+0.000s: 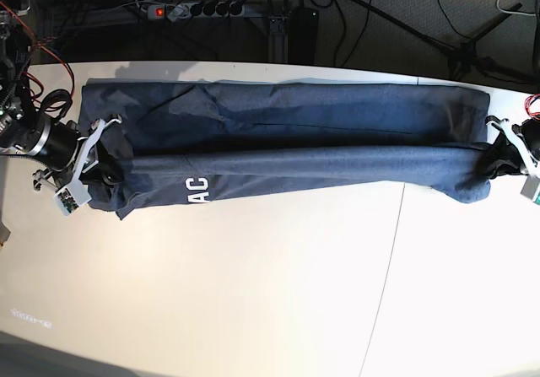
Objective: Fold the T-shirt properly
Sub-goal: 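Fold the remaining shirt side over with both grippers into a strip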
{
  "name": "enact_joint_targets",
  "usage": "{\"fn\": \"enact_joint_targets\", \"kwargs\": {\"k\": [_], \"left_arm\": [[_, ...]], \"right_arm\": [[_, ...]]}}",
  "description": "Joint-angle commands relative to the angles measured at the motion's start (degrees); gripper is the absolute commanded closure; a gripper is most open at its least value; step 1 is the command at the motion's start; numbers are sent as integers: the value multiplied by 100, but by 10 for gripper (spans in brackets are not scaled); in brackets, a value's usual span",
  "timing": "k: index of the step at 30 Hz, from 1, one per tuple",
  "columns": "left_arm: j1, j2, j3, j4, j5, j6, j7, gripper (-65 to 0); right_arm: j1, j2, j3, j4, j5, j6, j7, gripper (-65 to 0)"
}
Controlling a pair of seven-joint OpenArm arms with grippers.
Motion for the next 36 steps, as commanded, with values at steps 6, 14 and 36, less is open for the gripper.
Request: {"fn": "enact_joint_targets", "kwargs": {"k": [6,14,36], "left_arm": [[26,-127,-83,201,-52,-6,-92,0],[42,-127,-83,201,-22,-6,-50,-21],[105,15,-83,199,105,-6,-511,-256]], "right_arm": [[-214,125,83,76,-15,310,87,0],[-562,-118,83,74,-66,304,92,0],[17,-1102,404,22,57,293,442,-254]]}}
